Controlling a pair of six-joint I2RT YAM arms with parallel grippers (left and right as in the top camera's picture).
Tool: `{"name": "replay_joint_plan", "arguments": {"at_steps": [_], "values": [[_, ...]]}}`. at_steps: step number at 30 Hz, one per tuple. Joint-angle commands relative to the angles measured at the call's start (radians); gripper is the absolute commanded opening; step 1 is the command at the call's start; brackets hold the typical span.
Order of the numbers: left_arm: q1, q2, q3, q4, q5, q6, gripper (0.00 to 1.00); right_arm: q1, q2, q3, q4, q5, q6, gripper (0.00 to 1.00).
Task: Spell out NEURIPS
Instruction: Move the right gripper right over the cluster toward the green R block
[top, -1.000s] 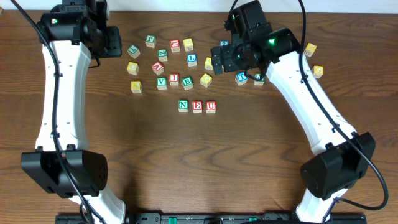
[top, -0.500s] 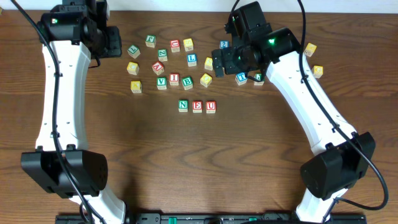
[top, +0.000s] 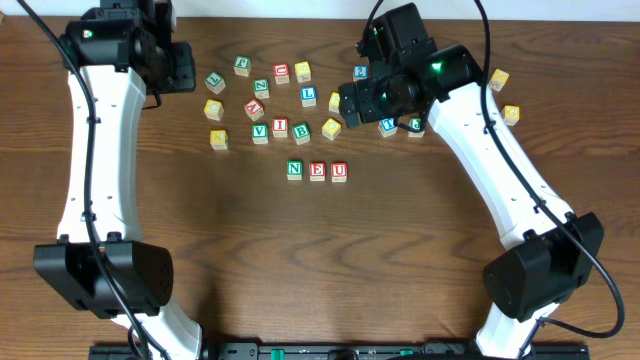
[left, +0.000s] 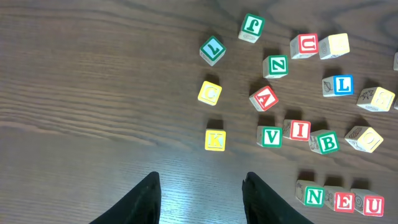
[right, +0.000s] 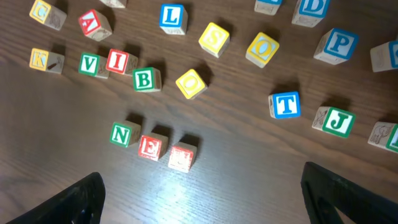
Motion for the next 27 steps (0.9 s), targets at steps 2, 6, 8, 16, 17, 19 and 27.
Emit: {"name": "replay_joint_plan", "arguments": {"at_steps": [2,6,8,16,17,19,27], "values": [[-0.003,0.000,0.015,-0.002,-0.009,-0.004,0.42,0.011,-0.014,0.011,-0.004,-0.009,-0.015,0.96],[-0.003,0.000,0.015,-0.002,-0.009,-0.004,0.43,0.011,-0.014,0.011,0.003,-0.009,-0.018,0.96],[-0.003,0.000,0.015,-0.002,-0.009,-0.004,0.43,0.011,-0.014,0.011,0.010,-0.009,-0.018,0.96],[-0.003,0.000,0.015,-0.002,-0.009,-0.004,0.42,0.011,-0.014,0.011,0.024,-0.009,-0.018,0.99],[-0.003,0.000,0.015,-0.002,-0.009,-0.004,0.42,0.011,-0.014,0.011,0.025,-0.009,-0.018,0.99],[-0.003,0.000,0.015,-0.002,-0.009,-0.004,0.42,0.011,-0.014,0.011,0.025,-0.009,-0.018,0.99],[-0.003,0.000,0.015,-0.002,-0.009,-0.004,0.43,0.009,-0.014,0.011,0.032,-0.003,0.029,0.96]]}}
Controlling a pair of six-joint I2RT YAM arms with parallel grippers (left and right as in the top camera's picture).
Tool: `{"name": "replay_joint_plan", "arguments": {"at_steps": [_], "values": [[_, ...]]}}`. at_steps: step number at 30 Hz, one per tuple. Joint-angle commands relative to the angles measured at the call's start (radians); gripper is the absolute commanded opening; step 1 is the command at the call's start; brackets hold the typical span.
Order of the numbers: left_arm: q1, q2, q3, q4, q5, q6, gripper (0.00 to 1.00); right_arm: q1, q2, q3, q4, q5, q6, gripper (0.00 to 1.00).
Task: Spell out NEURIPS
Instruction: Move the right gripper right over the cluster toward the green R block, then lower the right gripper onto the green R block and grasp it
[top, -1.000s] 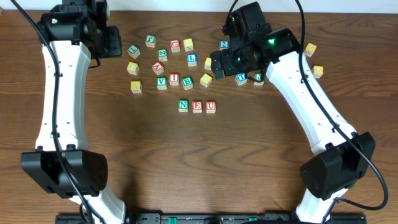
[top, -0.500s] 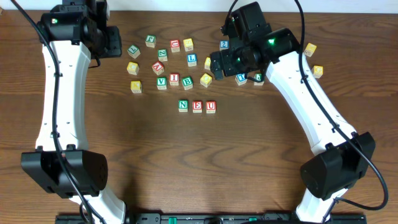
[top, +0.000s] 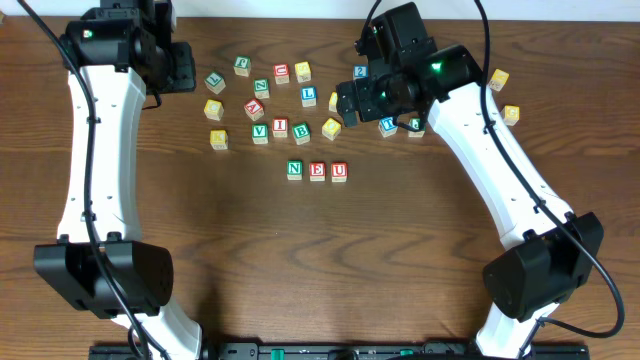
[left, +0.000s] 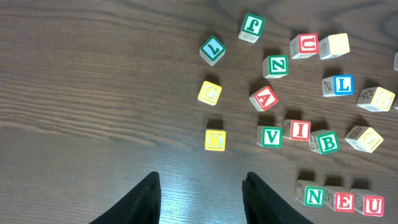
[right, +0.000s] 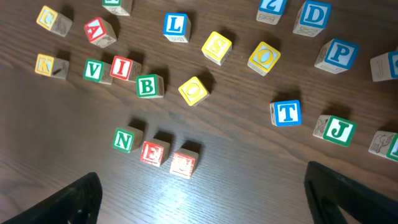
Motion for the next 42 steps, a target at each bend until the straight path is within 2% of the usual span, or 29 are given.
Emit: {"name": "replay_joint_plan", "arguments": {"at_steps": [1,12,24,29,42], "values": [[-0.003,0.000,0.015,-0.002,-0.009,-0.004,0.43,0.006,-0.014,0.011,0.005,0.002,0.043,0.94],[-0.003,0.000,0.015,-0.002,-0.009,-0.004,0.43,-0.110,-0.014,0.011,-0.023,0.005,0.043,0.92],[-0.003,0.000,0.015,-0.002,-0.009,-0.004,0.43,-0.211,-0.010,0.011,-0.098,0.111,0.053,0.92],[-0.003,0.000,0.015,-0.002,-0.009,-0.004,0.43,-0.256,0.051,0.011,-0.103,0.121,0.096,0.90],[-0.003,0.000,0.015,-0.002,-0.009,-0.004,0.42,-0.379,0.201,0.011,-0.098,0.113,0.064,0.89]]}}
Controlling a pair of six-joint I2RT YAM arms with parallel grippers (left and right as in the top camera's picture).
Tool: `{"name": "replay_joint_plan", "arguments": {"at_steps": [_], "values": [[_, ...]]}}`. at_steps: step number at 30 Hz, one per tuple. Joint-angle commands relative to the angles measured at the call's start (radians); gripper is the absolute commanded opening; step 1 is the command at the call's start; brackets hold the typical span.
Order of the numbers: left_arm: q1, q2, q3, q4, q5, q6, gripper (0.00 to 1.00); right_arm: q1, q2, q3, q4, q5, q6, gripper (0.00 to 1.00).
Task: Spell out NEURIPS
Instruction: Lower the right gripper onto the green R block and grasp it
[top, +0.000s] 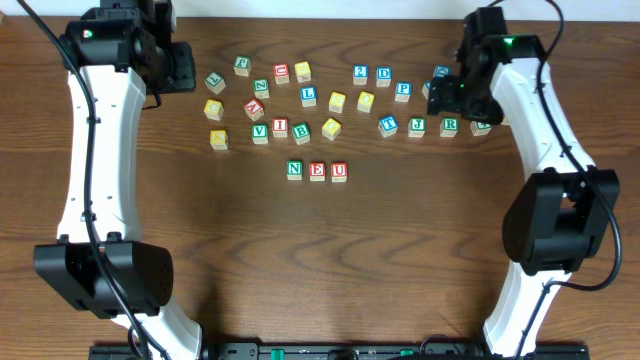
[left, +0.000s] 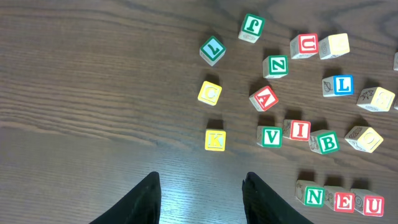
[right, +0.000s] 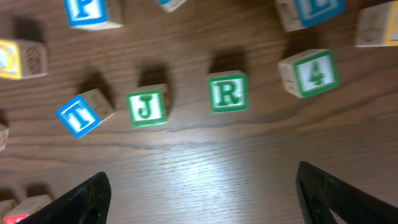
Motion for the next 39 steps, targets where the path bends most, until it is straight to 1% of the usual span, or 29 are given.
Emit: {"name": "replay_joint_plan", "arguments": {"at_steps": [1,8,17,25,26,27,34,39], "values": [[-0.003,0.000,0.015,-0.002,-0.009,-0.004,0.43,-0.023,0.031,0.011,0.011,0.003,-0.013,0.89],[-0.003,0.000,0.015,-0.002,-0.009,-0.004,0.42,-0.025,0.066,0.011,0.017,0.002,-0.026,0.89],[-0.003,0.000,0.015,-0.002,-0.009,-0.004,0.43,-0.037,0.110,0.011,0.068,0.027,-0.026,0.83],[-0.003,0.000,0.015,-0.002,-0.009,-0.004,0.42,-0.037,0.117,0.011,0.095,0.039,-0.029,0.74],[-0.003,0.000,0.015,-0.002,-0.009,-0.004,0.43,-0.037,0.117,0.011,0.100,0.039,-0.029,0.69],[-0.003,0.000,0.015,-0.002,-0.009,-0.004,0.42,-0.037,0.117,0.011,0.103,0.039,-0.029,0.67],[-0.003,0.000,0.015,-0.002,-0.009,-0.004,0.42,-0.037,0.117,0.011,0.095,0.038,-0.029,0.68],[-0.003,0.000,0.015,-0.002,-0.009,-0.004,0.43,-0.037,0.117,0.011,0.095,0.039,-0.030,0.66]]}}
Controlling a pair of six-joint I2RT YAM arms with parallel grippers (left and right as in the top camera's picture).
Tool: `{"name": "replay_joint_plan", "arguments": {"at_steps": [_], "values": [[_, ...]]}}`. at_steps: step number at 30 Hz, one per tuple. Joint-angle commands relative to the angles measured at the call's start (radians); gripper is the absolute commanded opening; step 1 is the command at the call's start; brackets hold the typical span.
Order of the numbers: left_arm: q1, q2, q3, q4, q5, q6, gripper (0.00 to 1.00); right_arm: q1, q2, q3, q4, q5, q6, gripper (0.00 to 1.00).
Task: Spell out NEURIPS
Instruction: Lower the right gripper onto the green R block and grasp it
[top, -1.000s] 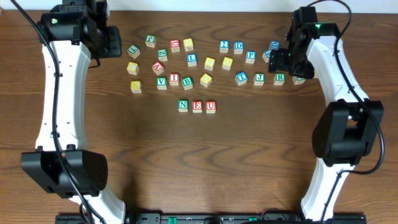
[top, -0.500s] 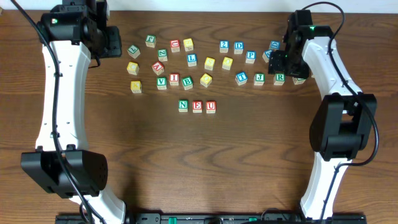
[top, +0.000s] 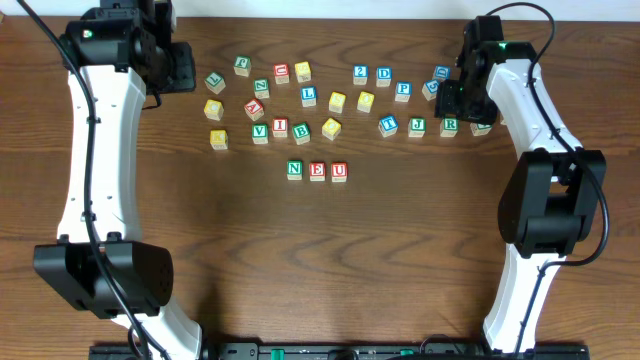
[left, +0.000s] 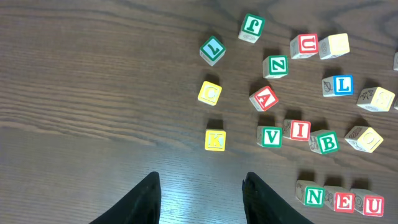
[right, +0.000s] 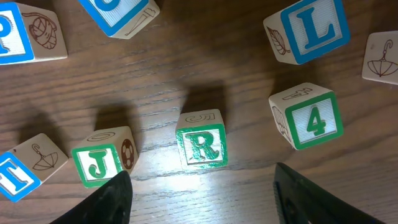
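The green N (top: 294, 169), red E (top: 317, 171) and red U (top: 339, 171) blocks stand in a row at mid-table. The green R block (right: 201, 147) lies in the right cluster (top: 450, 126). My right gripper (right: 202, 190) hovers open just over it, one finger on each side and apart from it. The red I (top: 280, 126), blue P (top: 403, 89) and yellow S (top: 338, 101) blocks lie loose in the back rows. My left gripper (left: 200, 182) is open and empty at the far left (top: 175, 65).
A green J (right: 96, 165) and a green 4 (right: 309, 122) flank the R closely. A blue L (right: 311, 28) and a blue T (right: 15, 174) lie nearby. Several other letter blocks are scattered along the back, among them K (left: 215, 139) and V (left: 272, 136).
My right gripper has come closer to the R block, which is now larger and centred between the open fingers. The left arm and all blocks are unchanged.
My right gripper stood open over the middle blocks, with the N, E, U row in its view, at the first two moments. Then it was over the right cluster, with J, R and 4 below. Now it is low over the R. The left arm stayed still.
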Motion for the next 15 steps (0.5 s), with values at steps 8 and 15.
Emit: {"name": "replay_joint_plan", "arguments": {"at_steps": [8,15], "values": [[-0.003,0.000,0.015,-0.002,-0.009,-0.004,0.43,-0.009,0.011,0.011,0.007,0.012,-0.004,0.64],[-0.003,0.000,0.015,-0.002,-0.009,-0.004,0.43,-0.009,0.048,0.011,0.011,0.011,-0.003,0.63]]}}
